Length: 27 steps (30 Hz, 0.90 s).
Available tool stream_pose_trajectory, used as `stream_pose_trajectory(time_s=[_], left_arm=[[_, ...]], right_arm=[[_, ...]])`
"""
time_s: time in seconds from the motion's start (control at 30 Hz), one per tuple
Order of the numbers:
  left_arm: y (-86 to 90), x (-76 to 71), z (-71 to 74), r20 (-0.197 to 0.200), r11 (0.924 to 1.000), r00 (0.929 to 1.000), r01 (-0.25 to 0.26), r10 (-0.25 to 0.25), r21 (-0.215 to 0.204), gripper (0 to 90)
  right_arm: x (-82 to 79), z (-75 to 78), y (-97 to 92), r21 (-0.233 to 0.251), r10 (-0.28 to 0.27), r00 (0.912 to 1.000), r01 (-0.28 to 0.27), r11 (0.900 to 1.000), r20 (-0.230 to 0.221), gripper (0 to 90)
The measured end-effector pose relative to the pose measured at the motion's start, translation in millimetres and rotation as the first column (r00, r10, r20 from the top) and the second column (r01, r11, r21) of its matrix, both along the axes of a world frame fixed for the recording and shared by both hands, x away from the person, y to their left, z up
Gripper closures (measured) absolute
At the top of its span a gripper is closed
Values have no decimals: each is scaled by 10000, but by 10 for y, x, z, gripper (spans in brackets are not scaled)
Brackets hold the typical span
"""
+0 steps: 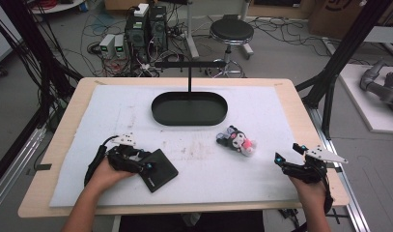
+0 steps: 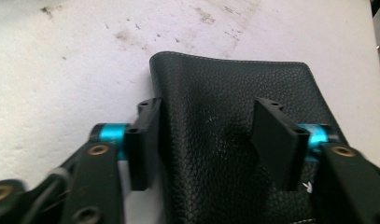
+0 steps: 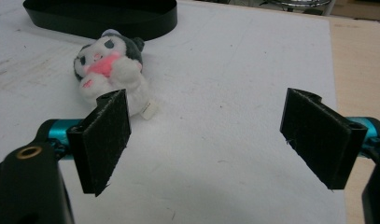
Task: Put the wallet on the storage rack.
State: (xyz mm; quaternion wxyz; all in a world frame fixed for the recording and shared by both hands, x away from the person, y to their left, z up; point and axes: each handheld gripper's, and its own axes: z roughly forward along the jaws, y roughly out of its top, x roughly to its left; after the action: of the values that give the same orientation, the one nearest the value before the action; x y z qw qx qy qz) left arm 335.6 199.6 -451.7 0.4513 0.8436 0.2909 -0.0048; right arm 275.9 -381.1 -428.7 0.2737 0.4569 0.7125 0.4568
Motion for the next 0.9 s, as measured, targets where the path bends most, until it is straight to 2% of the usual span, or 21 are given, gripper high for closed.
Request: stream_pose_trajectory(time_s=[0.07, 0.1, 0.23, 0.33, 0.37, 0.43, 0.5, 0.63, 0.9], left_arm=[[21, 4, 12, -113, 9996, 9996, -254, 253, -86, 590], [29, 4, 19, -63, 9996, 9996, -278, 278, -66, 677], [25, -14, 54, 120, 9994, 9994, -323, 322, 117, 754], [1, -35, 124, 454, 9989, 9987, -263, 246, 381, 788], [-4, -44, 147, 546, 9991, 9982, -249, 230, 357, 795], [11, -58, 193, 667, 9998, 9976, -176, 170, 98, 800], [33, -68, 235, 650, 9992, 9978, -124, 148, -374, 804], [51, -74, 306, 725, 9922, 9972, -65, 156, -1241, 808], [-81, 28, 485, 1166, 9861, 9929, -26, 223, -1663, 809]], right_arm=[[-1, 0, 4, 31, -18, 10000, 19, 10000, -26, 164], [1, -1, 3, -2, -6, 10000, 6, 10000, -11, 164], [-2, 0, 6, -10, 19, 10000, -19, 10000, -8, 164], [-4, 1, 5, 2, 10, 10000, -10, 10000, 3, 164], [-5, 2, 3, -9, -6, 10000, 6, 10000, 19, 164], [-5, 1, -1, -13, -1, 10000, 1, 10000, 36, 164], [-11, 2, -2, 50, -43, 10000, 43, 10000, -6, 164], [-2, -1, -3, 48, -43, 10000, 43, 10000, -3, 164], [5, 14, 14, 88, -32, 10000, 32, 10000, 22, 164]])
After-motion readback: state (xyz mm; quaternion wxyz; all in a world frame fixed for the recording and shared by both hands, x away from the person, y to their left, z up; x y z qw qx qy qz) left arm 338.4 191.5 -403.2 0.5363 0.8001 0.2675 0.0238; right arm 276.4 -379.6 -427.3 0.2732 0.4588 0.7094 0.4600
